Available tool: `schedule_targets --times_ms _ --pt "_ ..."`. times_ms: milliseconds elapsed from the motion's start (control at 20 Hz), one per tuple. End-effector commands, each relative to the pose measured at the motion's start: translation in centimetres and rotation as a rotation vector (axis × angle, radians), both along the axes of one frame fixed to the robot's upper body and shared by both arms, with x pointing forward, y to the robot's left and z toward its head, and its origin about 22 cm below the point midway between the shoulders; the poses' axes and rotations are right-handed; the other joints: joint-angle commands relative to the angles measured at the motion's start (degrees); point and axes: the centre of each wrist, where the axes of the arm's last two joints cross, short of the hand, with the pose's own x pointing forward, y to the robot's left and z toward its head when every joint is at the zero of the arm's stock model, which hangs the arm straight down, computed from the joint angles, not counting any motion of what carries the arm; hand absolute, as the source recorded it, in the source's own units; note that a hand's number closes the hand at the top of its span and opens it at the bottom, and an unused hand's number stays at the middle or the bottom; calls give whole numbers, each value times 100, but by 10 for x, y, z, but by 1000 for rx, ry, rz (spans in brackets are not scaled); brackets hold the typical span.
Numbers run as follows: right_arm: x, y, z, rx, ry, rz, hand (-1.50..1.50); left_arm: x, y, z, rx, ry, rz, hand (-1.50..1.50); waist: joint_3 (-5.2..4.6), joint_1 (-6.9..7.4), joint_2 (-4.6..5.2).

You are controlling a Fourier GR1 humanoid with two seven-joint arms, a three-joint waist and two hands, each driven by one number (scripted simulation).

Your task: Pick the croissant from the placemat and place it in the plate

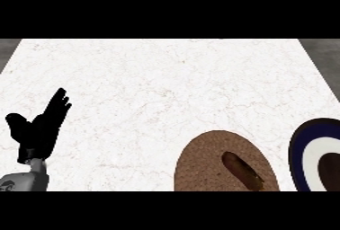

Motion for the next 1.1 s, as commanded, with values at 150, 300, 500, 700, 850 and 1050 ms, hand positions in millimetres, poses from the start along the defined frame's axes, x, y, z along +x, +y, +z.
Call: schedule_targets --times_ms 150,300,500,700,850,1050 --pt "-16 -85 14 58 26 -186 150 14 -3 19 1 1 -84 0 14 386 48" --pt "-5 -86 -3 64 69 -213 150 13 -17 -1 1 -3 -57 0 12 394 54" --pt "43 -102 1 -54 72 -212 150 20 -28 0 -3 1 -75 0 13 441 62" --pt "56 -118 -28 -186 185 -144 150 21 -18 -11 1 -1 -91 0 21 515 83" --pt "37 -125 -47 -5 395 -109 150 19 -12 11 11 -13 -80 0 19 507 57" --pt "65 -133 -61 -38 327 -4 -150 23 -40 3 -1 0 -79 0 23 470 60"
